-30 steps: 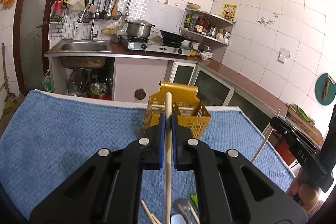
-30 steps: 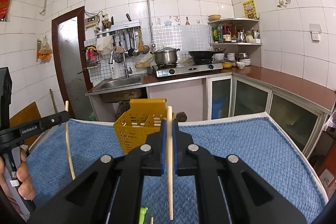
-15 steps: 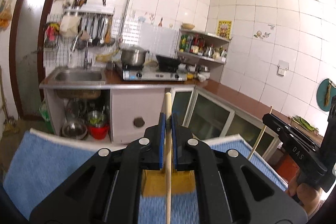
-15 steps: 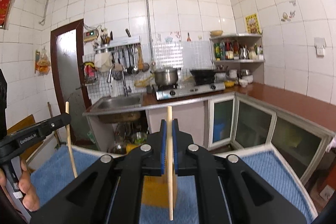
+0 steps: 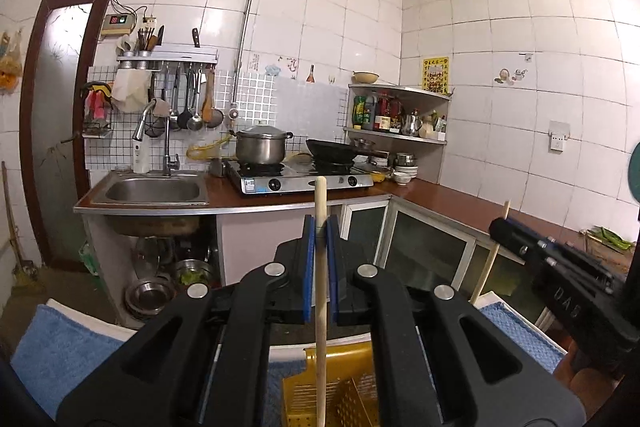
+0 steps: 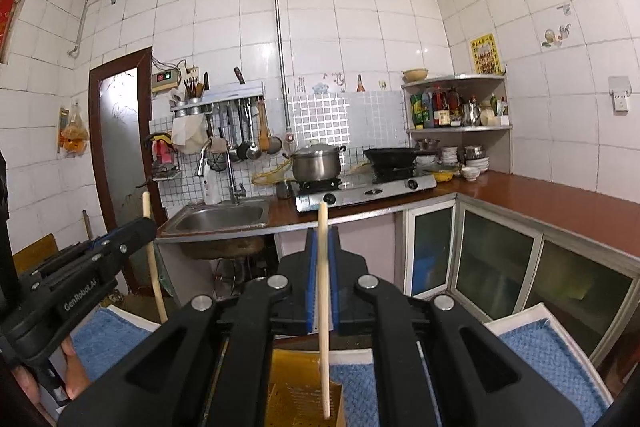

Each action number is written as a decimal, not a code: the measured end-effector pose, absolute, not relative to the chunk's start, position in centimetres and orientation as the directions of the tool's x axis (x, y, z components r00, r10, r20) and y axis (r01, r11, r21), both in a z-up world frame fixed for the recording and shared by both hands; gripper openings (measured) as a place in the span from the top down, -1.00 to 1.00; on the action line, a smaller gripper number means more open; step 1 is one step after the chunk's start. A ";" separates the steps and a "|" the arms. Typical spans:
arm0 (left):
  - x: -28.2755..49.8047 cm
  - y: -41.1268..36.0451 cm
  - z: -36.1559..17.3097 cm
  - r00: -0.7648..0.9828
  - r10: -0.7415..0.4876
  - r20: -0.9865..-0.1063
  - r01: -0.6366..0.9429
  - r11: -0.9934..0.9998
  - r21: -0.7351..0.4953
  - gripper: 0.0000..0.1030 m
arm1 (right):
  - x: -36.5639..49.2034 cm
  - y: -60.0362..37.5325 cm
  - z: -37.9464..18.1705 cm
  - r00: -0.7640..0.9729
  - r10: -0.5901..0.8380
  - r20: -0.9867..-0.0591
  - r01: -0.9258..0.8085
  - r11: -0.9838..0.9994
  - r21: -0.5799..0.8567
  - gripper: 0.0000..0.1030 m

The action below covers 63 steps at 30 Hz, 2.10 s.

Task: Organize utensils
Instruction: 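Raise the chopstick over the yellow holder and lower it inside, then open the right gripper to release the chopstick into the holder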

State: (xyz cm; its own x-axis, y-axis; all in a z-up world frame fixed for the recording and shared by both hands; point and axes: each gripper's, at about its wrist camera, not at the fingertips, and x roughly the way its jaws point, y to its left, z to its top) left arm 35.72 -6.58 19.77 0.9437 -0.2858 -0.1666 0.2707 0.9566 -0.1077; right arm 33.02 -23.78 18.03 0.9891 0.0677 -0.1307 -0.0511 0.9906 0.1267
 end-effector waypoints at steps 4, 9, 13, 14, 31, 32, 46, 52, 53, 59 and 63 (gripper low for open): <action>36.6 -6.9 17.6 0.948 -0.277 -0.160 0.264 0.960 -0.094 0.91 | 34.1 -23.6 15.7 0.985 0.071 -0.159 -0.055 0.993 0.105 0.89; 37.6 -6.2 17.6 0.933 -0.312 -0.182 0.288 0.946 -0.148 0.91 | 34.8 -23.6 14.1 0.979 0.075 -0.188 -0.058 0.993 0.099 0.89; 36.9 -6.0 19.3 0.940 -0.308 -0.145 0.289 0.947 -0.140 0.91 | 34.7 -23.8 14.6 0.981 0.081 -0.174 -0.064 0.993 0.102 0.89; 36.7 -6.1 19.7 0.943 -0.303 -0.136 0.287 0.949 -0.129 0.91 | 34.7 -23.8 14.9 0.982 0.083 -0.171 -0.066 0.992 0.103 0.89; 39.1 -8.5 15.8 0.950 -0.274 -0.153 0.266 0.961 -0.070 0.91 | 35.5 -23.9 13.5 0.974 0.097 -0.205 -0.075 0.991 0.112 0.89; 39.3 -8.3 15.0 0.947 -0.272 -0.170 0.263 0.962 -0.076 0.91 | 35.6 -23.9 13.1 0.972 0.098 -0.212 -0.074 0.990 0.116 0.89; 39.1 -6.2 8.7 0.914 -0.220 -0.342 0.206 0.975 -0.076 0.91 | 36.4 -24.1 8.9 0.957 0.113 -0.266 -0.076 0.987 0.145 0.89; 37.4 -5.2 8.6 0.890 -0.230 -0.394 0.211 0.973 -0.092 0.32 | 36.1 -24.7 8.5 0.939 0.146 -0.311 -0.095 0.980 0.172 0.73; 36.8 -4.8 8.7 0.891 -0.226 -0.393 0.205 0.974 -0.096 0.20 | 35.8 -24.8 8.4 0.937 0.147 -0.316 -0.095 0.980 0.174 0.37; 32.6 -2.8 9.1 0.888 -0.201 -0.413 0.183 0.980 -0.084 -0.34 | 32.1 -24.9 8.7 0.944 0.110 -0.311 -0.071 0.988 0.134 -0.04; 29.0 -1.1 9.0 0.895 -0.173 -0.412 0.146 0.985 -0.097 -0.80 | 28.7 -25.0 7.9 0.943 0.065 -0.327 -0.030 0.993 0.110 -0.36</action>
State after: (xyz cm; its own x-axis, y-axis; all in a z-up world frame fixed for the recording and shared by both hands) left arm 29.00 -1.13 9.03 0.8947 -0.1731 -0.4117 0.1457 0.9845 -0.0973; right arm 28.70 -24.97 7.94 0.9428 0.0648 -0.3270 -0.0300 0.9934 0.1103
